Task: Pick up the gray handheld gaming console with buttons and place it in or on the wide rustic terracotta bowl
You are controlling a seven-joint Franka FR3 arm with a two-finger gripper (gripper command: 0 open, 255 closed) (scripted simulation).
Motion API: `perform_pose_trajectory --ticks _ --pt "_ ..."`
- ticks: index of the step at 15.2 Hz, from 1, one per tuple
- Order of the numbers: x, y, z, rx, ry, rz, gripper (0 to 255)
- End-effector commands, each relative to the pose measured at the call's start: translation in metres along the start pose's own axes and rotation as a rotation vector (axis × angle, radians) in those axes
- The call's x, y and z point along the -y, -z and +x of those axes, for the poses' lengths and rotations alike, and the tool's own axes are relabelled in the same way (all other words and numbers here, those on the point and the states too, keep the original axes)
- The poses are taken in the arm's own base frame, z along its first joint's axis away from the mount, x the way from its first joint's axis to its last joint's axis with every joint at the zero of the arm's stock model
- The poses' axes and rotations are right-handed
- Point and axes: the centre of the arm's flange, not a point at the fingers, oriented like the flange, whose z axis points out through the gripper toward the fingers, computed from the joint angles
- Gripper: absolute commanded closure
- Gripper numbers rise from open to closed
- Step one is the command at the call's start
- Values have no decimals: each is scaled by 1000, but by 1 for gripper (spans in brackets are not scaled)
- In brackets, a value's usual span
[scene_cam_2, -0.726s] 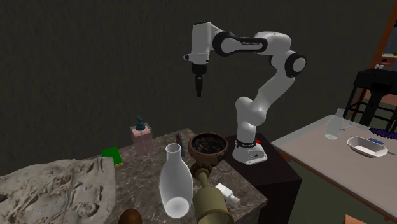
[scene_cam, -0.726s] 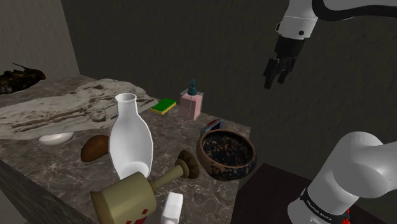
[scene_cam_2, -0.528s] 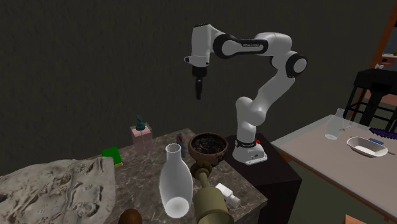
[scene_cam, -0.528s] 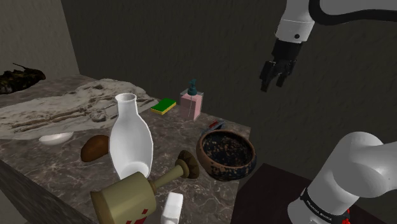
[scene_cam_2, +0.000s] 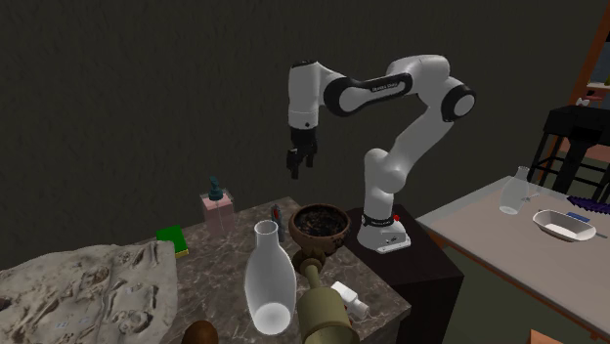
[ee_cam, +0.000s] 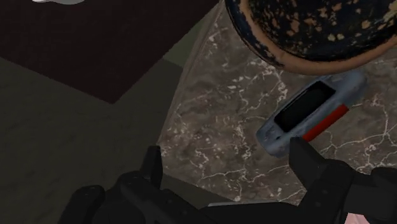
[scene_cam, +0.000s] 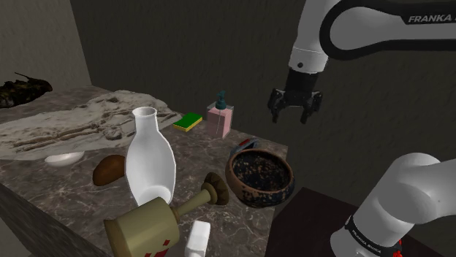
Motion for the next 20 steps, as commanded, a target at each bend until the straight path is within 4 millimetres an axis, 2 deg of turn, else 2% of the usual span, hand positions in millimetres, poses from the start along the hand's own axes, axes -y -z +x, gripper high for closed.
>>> perform_pose_trajectory --ticks 1,5,10,18,20 --pt "23 -15 -1 9 -144 5 0" --pt "65 -44 4 26 -408 12 0" --pt "113 -80 25 46 -737 21 0" --pt "119 -123 26 48 -765 21 0" --pt "119 -123 26 48 -765 21 0"
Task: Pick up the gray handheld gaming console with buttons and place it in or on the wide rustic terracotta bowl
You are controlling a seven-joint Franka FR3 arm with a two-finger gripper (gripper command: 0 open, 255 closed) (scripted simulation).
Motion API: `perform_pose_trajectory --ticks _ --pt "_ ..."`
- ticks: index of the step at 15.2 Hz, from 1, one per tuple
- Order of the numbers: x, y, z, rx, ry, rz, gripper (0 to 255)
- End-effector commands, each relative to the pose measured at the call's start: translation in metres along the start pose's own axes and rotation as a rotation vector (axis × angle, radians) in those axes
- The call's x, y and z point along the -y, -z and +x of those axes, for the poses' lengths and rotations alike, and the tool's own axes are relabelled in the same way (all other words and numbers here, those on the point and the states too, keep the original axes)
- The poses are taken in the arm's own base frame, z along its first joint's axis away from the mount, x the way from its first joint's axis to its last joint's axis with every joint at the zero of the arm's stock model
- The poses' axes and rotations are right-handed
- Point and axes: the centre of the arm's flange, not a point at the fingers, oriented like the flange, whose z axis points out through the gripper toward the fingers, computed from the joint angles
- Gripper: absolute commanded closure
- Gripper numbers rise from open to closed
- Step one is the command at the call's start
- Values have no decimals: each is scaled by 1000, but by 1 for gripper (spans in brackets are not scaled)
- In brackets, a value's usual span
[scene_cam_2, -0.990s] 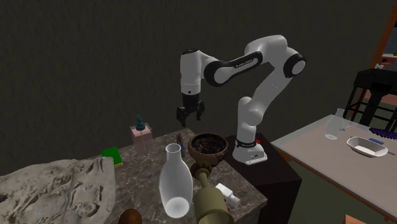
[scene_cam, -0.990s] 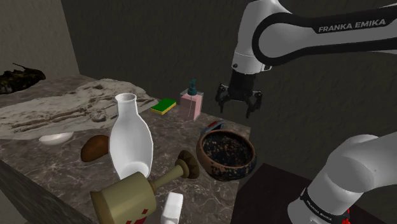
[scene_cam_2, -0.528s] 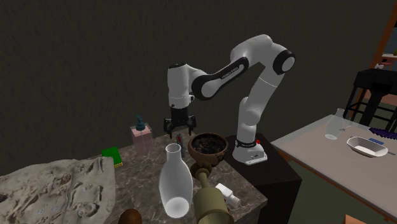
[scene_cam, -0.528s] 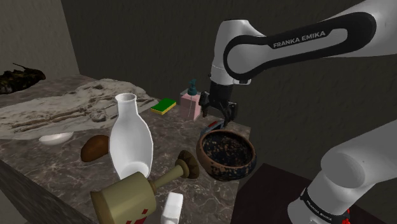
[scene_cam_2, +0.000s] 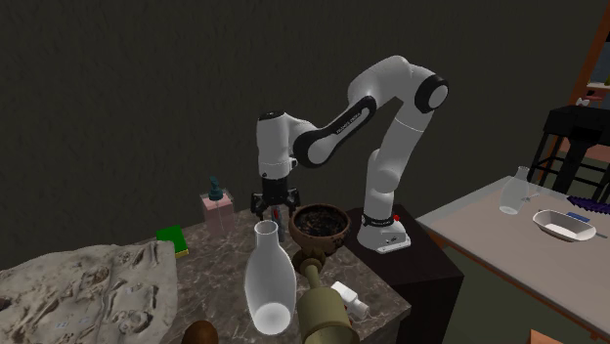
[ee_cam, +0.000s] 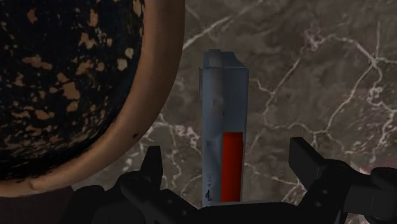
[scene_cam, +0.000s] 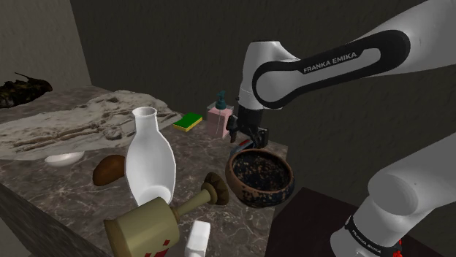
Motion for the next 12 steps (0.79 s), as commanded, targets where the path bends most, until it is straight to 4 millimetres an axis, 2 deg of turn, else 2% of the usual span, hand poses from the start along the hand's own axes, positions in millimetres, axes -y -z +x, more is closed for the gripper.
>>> perform_pose_trajectory --ticks 1,6,7,12 --pt "0 -1 0 0 0 0 0" --pt "0 -1 0 0 0 0 0" --pt "0 -1 0 0 0 0 255" --pt "-1 -3 0 0 0 0 255"
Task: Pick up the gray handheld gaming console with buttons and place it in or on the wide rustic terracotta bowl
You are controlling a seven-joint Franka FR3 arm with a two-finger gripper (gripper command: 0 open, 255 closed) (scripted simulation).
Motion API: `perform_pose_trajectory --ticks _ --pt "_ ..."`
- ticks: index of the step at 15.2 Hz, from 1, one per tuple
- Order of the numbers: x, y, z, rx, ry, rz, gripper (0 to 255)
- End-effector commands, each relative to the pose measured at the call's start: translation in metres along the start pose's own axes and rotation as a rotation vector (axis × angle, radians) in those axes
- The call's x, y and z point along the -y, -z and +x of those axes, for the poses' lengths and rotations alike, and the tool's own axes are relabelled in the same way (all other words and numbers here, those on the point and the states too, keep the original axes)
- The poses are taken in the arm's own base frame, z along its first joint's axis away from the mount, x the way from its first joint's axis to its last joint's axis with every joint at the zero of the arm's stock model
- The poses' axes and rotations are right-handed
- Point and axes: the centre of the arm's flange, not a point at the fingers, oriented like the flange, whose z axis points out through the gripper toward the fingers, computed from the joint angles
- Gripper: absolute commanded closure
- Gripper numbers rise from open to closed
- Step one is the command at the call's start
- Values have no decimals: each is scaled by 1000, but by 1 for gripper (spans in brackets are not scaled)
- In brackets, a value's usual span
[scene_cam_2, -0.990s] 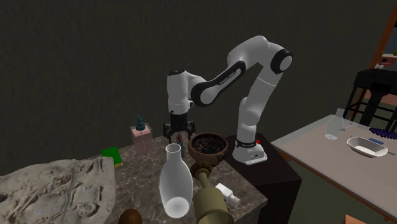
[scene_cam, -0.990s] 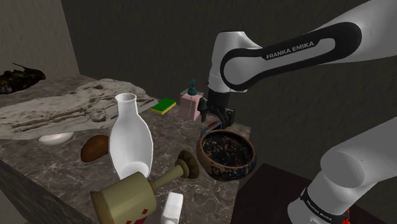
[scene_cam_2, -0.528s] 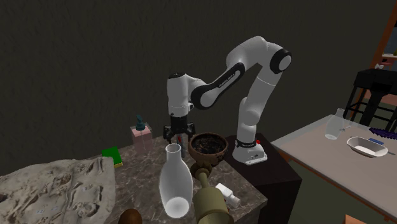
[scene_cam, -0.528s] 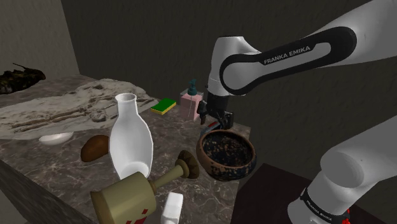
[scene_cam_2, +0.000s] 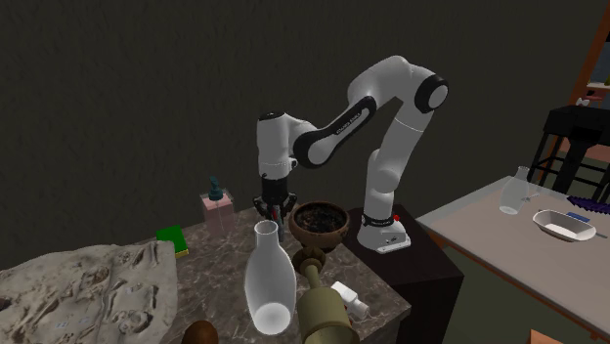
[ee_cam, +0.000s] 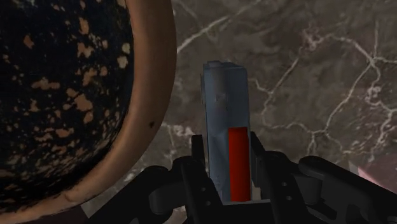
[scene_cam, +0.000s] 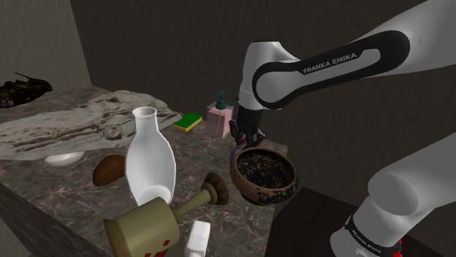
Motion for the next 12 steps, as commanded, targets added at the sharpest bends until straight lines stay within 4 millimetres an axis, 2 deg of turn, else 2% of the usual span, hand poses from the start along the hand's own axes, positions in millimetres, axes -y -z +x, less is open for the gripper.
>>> perform_pose_trajectory --ticks 1,4,12 --pt "-1 -2 0 1 0 -5 255" --pt "0 -1 0 1 1 -5 255" --pt "0 41 0 1 1 -5 255"
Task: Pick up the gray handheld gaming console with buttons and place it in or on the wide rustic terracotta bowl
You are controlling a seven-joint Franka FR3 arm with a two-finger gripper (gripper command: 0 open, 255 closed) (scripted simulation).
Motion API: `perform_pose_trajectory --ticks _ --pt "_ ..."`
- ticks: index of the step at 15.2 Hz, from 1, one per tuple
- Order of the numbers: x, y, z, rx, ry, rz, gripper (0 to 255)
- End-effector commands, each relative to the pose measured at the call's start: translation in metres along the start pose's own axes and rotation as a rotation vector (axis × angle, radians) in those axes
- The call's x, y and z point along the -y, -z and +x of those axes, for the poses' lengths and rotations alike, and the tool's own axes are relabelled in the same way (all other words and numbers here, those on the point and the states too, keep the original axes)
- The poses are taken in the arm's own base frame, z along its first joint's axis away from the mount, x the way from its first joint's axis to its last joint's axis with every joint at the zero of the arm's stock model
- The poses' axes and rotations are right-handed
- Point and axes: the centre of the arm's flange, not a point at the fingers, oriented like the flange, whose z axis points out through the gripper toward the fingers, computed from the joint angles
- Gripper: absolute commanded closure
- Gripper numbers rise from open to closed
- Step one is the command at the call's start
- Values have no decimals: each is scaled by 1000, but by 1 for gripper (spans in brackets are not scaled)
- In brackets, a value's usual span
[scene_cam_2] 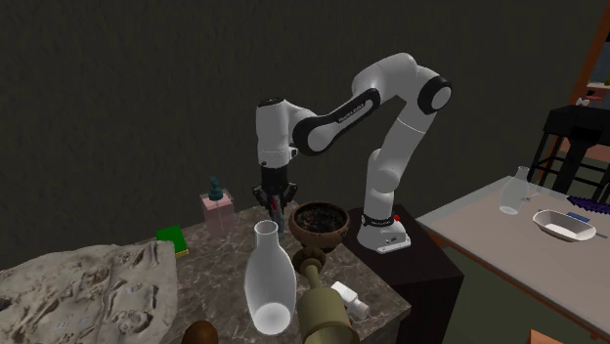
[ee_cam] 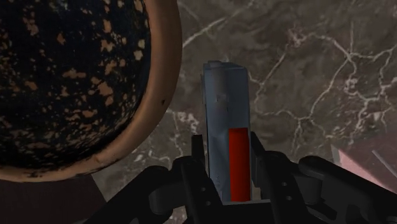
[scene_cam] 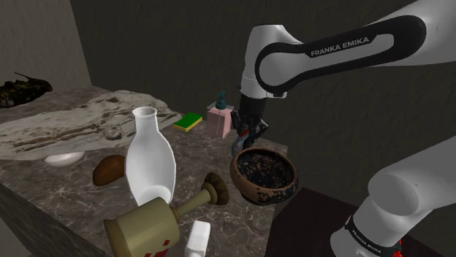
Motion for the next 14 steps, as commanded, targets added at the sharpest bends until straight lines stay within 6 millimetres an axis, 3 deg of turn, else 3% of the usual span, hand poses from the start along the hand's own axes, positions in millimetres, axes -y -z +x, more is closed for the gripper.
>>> perform_pose_trajectory --ticks 1,14 --pt "1 11 -1 0 0 0 255" --pt "1 80 0 0 0 0 255"
